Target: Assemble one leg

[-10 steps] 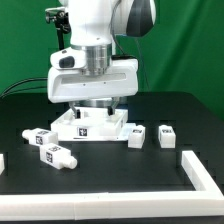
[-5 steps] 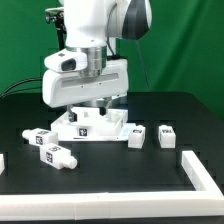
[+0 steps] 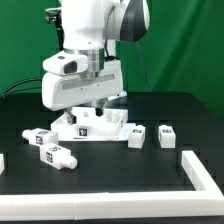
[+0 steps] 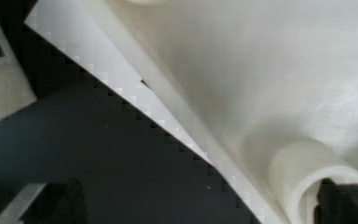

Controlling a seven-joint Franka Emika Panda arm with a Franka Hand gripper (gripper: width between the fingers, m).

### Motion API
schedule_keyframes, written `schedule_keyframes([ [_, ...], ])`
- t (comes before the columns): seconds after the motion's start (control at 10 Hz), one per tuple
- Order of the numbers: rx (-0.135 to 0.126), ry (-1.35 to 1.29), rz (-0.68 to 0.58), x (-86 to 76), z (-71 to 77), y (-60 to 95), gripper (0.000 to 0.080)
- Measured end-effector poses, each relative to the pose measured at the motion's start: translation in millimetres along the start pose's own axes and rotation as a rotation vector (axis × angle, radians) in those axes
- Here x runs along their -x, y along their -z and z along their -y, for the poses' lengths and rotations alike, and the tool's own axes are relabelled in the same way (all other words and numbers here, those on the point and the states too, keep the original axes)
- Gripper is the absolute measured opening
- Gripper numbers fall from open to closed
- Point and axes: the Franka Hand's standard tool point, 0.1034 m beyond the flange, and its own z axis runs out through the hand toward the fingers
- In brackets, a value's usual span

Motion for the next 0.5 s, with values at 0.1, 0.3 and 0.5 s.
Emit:
schedule_keyframes([
  [0.1, 0.035, 0.122, -0.010, 3.0, -6.8, -3.3, 0.0649],
  [0.3, 0.047, 0.325, -0.004, -3.7, -9.4, -3.7, 0.0649],
  [0.5, 0.047, 0.334, 0.003, 3.0, -6.2, -7.2, 0.0649],
])
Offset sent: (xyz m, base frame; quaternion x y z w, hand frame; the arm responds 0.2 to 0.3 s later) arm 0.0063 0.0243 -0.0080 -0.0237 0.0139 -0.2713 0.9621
